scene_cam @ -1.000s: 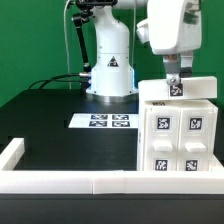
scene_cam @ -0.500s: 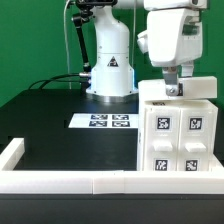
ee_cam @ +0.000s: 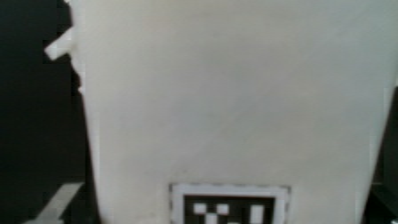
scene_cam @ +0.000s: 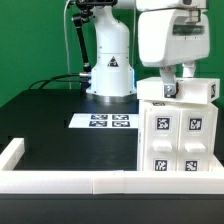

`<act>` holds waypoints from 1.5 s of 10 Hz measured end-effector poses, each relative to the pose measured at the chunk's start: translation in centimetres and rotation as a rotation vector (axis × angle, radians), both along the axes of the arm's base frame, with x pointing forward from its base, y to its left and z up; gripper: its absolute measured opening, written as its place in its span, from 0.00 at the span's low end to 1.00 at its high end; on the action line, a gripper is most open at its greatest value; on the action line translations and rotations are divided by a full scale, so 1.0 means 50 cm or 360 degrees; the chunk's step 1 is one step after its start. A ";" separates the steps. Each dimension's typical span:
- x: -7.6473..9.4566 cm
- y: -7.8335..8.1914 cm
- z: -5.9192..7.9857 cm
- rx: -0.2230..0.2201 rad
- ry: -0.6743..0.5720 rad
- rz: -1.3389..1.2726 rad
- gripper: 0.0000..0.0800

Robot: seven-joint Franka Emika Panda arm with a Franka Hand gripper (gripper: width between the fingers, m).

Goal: Assemble cabinet

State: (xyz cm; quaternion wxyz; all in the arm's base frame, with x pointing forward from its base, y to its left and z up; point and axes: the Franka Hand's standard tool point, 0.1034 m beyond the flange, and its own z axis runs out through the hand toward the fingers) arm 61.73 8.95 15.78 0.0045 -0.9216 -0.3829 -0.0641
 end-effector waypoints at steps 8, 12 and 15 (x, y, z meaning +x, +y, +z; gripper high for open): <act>0.002 -0.009 -0.004 0.0181 0.0009 -0.1225 0.70; 0.000 -0.011 -0.004 0.0270 0.0036 -0.1706 0.70; -0.006 -0.014 -0.005 0.0392 0.0073 -0.2299 0.70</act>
Offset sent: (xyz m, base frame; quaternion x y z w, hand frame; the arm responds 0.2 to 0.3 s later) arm -0.0107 0.0005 -0.0076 0.0192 0.0205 0.2720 0.9619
